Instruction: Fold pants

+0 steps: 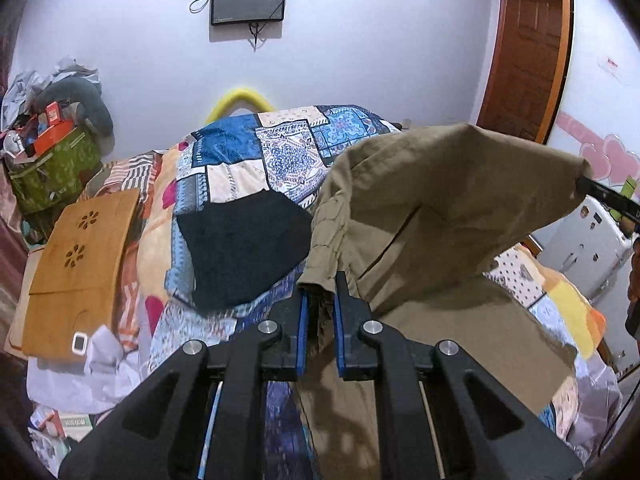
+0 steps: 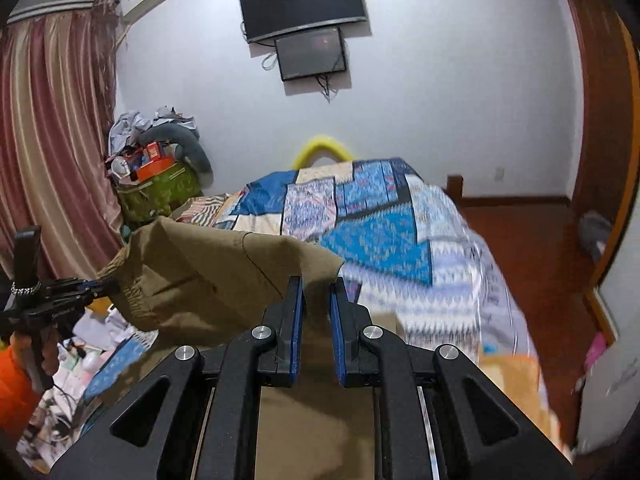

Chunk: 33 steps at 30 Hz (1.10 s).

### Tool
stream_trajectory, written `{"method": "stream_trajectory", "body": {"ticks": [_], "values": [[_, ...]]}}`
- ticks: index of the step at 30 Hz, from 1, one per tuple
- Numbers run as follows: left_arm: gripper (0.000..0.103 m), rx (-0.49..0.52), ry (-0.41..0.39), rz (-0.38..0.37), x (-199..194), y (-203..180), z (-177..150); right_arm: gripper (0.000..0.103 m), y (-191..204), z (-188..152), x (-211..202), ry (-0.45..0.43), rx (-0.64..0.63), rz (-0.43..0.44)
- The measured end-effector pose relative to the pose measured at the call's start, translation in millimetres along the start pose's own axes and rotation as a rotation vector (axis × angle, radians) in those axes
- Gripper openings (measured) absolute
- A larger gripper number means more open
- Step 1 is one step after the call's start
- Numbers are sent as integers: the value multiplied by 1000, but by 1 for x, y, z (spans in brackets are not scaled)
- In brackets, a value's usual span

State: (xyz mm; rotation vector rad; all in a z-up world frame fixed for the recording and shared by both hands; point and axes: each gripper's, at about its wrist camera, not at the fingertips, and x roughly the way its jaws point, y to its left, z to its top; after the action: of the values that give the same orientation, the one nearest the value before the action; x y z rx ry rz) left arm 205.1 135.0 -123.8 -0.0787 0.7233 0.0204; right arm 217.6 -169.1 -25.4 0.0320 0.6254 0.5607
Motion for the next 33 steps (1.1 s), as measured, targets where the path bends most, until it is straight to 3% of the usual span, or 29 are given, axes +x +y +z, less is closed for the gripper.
{"method": "stream_trajectory", "body": {"ticks": [6,12,21,27,33], "values": [[10,8,21,-5,-21,-2,-27,12,-12,-33,-16,55,53,11],[10,37,62,5,-32,-6,-59,12,-15,-58,-26,119,14,-15],[11,-77,161,0,-16,2,-109,16,-27,-106,-27,188,71,-10],[25,-118,182,87,-29,8,-124,16,-28,-141,-36,228,59,-75],[54,-86,142,116,-51,5,-118,17,-40,-161,-51,289,94,-163]]}}
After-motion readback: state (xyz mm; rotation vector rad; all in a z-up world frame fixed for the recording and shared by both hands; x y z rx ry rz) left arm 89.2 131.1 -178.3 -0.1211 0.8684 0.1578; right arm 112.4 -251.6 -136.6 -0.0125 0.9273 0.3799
